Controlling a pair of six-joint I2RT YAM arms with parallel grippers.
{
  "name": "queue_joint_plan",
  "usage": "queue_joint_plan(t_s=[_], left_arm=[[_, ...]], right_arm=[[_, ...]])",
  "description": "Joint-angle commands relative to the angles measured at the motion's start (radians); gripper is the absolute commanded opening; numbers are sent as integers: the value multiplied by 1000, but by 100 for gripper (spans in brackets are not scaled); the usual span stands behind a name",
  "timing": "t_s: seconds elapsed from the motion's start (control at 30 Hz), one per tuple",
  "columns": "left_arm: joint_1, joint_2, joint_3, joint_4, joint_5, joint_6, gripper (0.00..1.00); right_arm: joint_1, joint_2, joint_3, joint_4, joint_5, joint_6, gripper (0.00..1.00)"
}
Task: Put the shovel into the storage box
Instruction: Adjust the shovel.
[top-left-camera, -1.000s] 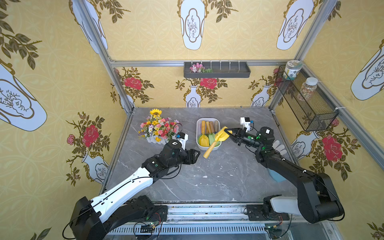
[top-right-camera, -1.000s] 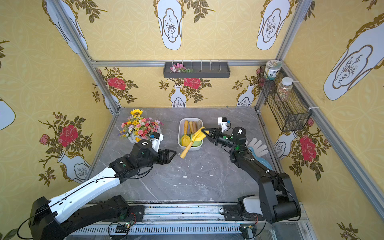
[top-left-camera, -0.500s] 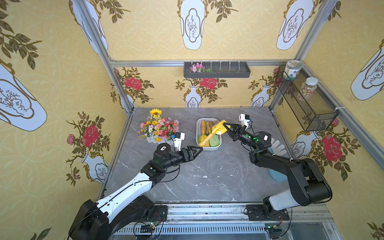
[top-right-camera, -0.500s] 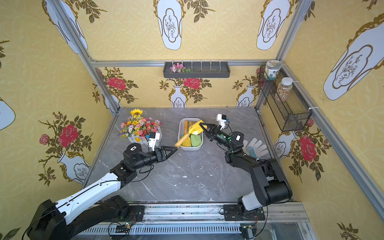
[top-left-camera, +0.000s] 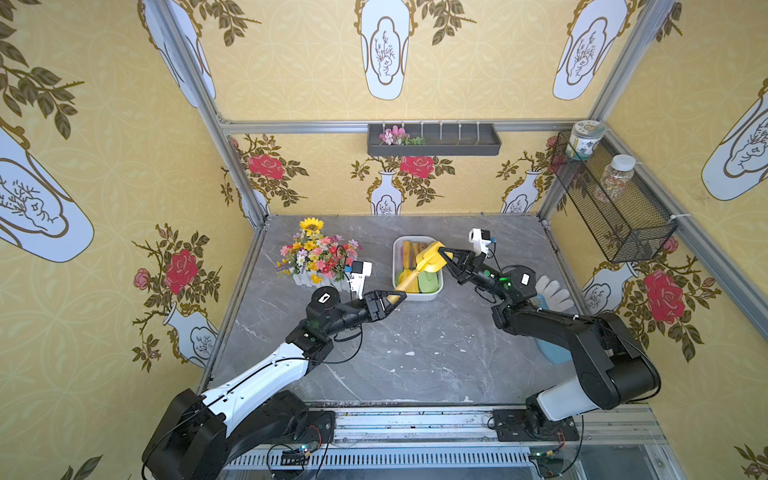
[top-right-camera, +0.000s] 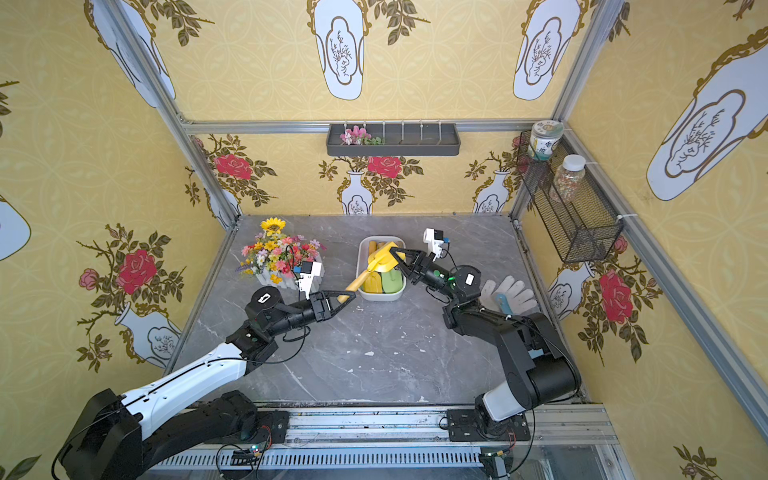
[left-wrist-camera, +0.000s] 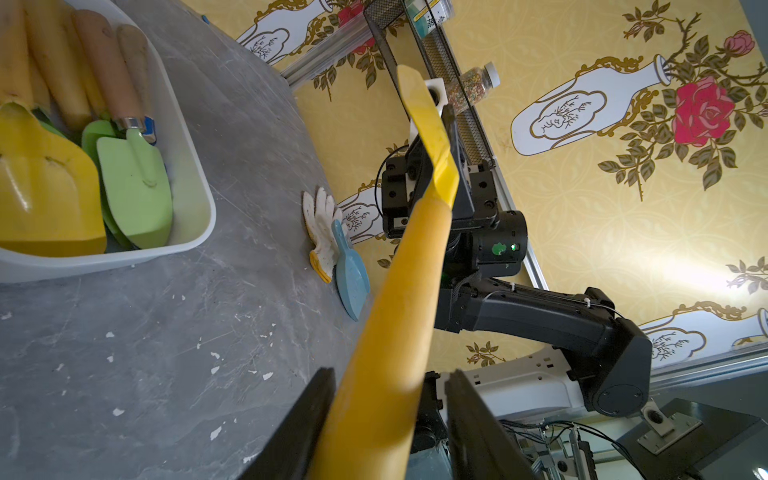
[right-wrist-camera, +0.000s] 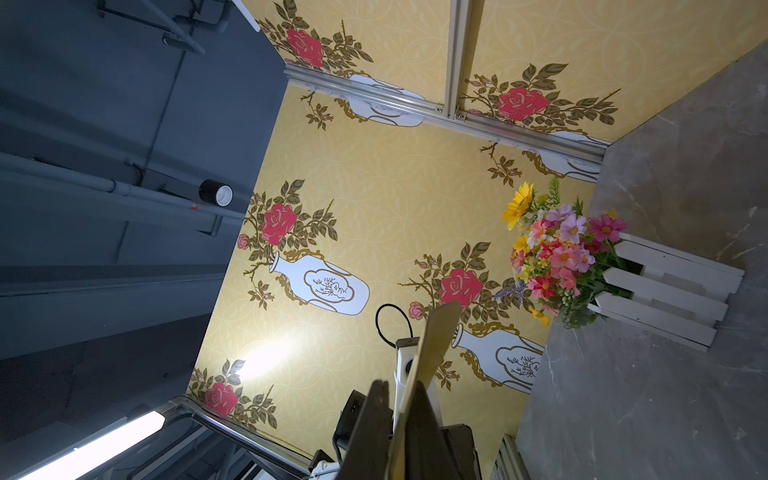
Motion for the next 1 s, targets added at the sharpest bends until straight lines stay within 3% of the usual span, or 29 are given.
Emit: queue_joint_plan(t_s=[0.0, 0.27, 0.37, 0.53, 0.77, 0.8, 0.83, 0.97], left_arm=[[0, -3, -8, 97, 59, 0, 36], [1, -13, -10, 118, 116, 13, 10], [3, -22, -9, 100, 126, 30, 0], [6, -44, -2, 33, 130, 54, 0], [21, -64, 62, -205, 110, 142, 0], [25, -64, 72, -242, 110, 154, 0], [29, -64, 80, -275, 107, 168, 0], [52, -55, 111, -400, 118, 219, 0]], right_arm=[[6, 11, 12, 45, -3, -15, 0], [7, 47, 7, 46, -47, -4, 6], [7, 64, 9, 46, -68, -3, 16], [-24, 97, -1, 47, -105, 1, 41], [-143, 115, -68, 50, -228, 2, 63], [-167, 112, -82, 51, -251, -3, 74], [-193, 108, -92, 45, -266, -10, 78], [-256, 24, -97, -160, -343, -170, 75]])
